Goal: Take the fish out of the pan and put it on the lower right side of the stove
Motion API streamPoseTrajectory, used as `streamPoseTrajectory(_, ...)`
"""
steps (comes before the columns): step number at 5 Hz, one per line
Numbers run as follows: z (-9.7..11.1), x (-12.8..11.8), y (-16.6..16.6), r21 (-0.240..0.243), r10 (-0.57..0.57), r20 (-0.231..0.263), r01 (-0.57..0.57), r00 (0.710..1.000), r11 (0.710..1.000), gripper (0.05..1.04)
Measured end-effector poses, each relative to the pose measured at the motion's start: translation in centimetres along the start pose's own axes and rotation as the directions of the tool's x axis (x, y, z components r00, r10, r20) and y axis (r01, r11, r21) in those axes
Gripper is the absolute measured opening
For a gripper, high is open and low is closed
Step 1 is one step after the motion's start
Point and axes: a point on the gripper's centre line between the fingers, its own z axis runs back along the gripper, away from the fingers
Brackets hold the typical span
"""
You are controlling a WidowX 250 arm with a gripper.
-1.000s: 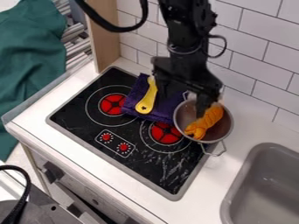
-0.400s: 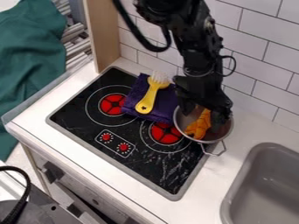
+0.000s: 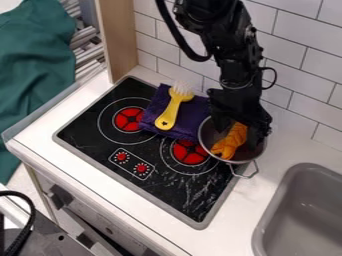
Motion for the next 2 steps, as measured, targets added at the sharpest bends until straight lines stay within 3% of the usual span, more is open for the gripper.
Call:
streamPoseTrajectory(1, -0.86, -0.05, 0.09, -0.005, 0.010, -0.023, -0.010, 1.000, 1.000, 1.005)
streamPoseTrajectory(2, -0.89, -0.10, 0.37, 0.000, 0.043, -0.019, -0.043, 0.999, 0.999, 0.944)
